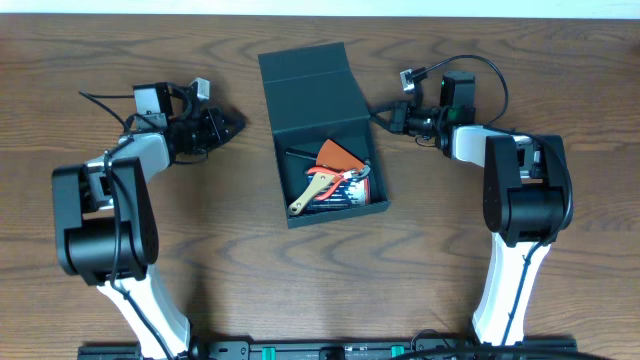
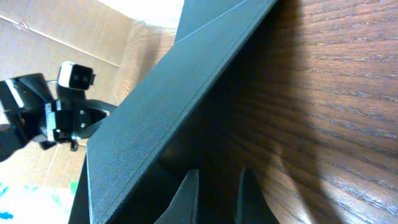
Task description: Pack container
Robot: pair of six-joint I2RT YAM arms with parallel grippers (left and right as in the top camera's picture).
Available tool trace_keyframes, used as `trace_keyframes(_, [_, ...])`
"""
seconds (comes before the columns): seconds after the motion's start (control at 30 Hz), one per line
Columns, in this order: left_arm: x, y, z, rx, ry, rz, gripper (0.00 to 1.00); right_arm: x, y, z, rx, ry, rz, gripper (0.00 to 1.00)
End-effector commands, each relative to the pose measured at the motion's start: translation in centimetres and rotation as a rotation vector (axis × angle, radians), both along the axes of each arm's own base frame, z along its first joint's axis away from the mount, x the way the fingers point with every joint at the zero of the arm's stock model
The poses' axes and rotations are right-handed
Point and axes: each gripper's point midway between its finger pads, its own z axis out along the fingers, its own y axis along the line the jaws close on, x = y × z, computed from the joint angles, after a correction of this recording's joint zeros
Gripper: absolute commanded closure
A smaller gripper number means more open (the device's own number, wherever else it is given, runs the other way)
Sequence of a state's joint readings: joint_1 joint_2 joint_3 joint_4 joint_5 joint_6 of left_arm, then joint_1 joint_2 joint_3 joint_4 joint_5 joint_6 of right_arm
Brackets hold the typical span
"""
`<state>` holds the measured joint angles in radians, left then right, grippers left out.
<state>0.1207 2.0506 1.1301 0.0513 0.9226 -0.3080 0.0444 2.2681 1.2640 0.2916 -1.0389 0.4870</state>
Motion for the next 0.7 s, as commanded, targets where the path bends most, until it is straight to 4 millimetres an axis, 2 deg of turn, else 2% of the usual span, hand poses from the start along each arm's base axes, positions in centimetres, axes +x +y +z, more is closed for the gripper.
trace_keyframes(0.0, [-0.7,-1.2,0.1,-0.115,0.039,-0.041,0.94,-0.3,0.4,-0.4,0.009,0.027,0.005,0.99])
trace_keyframes(0.37, [-0.8,-1.4,-0.2,-0.126,0.059,-0.038,0.94,-0.3,0.4,-0.4,0.018,0.05,-0.004,0.99])
trace_keyframes(0.67, [-0.9,-2.8,-0.7,-0.094,0.064,-0.055,0.94,-0.3,0.4,-0.4,0.022,0.063,-0.009,0.99])
